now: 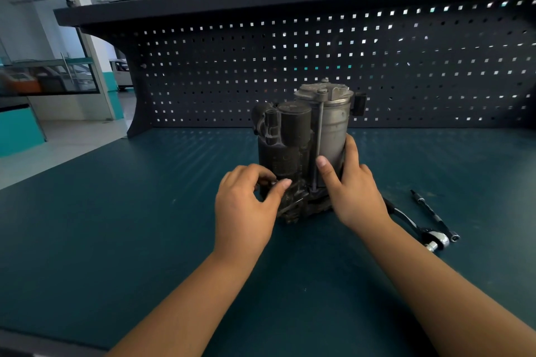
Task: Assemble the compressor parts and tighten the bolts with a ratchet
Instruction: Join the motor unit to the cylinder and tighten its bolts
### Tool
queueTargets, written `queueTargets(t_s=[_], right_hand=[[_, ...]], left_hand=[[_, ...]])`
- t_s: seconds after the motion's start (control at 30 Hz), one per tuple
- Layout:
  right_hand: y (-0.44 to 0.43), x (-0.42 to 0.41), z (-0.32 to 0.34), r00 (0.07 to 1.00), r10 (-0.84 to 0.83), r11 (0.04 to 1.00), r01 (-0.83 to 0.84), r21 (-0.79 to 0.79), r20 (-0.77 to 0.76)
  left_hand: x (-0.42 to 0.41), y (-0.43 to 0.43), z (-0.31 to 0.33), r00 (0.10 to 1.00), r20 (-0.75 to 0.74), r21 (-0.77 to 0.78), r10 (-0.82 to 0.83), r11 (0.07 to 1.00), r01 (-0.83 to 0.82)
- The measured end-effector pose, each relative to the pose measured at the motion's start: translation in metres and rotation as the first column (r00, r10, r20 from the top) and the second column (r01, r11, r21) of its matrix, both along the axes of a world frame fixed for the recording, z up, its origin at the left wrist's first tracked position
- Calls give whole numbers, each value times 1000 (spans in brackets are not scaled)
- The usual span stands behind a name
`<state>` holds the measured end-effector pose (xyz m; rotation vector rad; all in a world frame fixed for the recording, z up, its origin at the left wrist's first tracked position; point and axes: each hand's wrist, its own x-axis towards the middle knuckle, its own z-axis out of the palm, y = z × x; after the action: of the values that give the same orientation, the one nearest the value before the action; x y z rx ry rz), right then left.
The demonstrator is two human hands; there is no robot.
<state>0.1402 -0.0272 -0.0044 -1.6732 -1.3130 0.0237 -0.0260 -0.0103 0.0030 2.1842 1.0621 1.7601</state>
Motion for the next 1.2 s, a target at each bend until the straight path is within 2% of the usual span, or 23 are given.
queueTargets(t_s=[0.17, 0.3, 0.63, 1.0, 1.1, 1.2], right_hand=[[-1, -1, 1, 1000, -15, 1000, 15, -13, -6], [-1, -1, 1, 1000, -11, 1000, 11, -25, -5], [-1, -1, 1, 1000, -14, 1000, 14, -28, -10], [-1, -2, 2, 1000, -24, 999, 24, -41, -14], [-2, -2, 2, 1000, -24, 999, 23, -47, -15], [-2, -2, 2, 999, -23, 999, 22, -46, -26]], left_hand=[[-1, -2, -3, 999, 53, -16, -9, 1000, 10], [-4, -2, -2, 999, 2, 40, 37, 999, -37], [-5, -3, -2, 999, -41, 103, 23, 994, -18], [-1, 3, -6, 1000, -6, 75, -3, 997, 4], [-1, 3, -6, 999, -7, 115, -38, 993, 38], [-3, 6, -1, 988, -51, 170, -148, 973, 155]])
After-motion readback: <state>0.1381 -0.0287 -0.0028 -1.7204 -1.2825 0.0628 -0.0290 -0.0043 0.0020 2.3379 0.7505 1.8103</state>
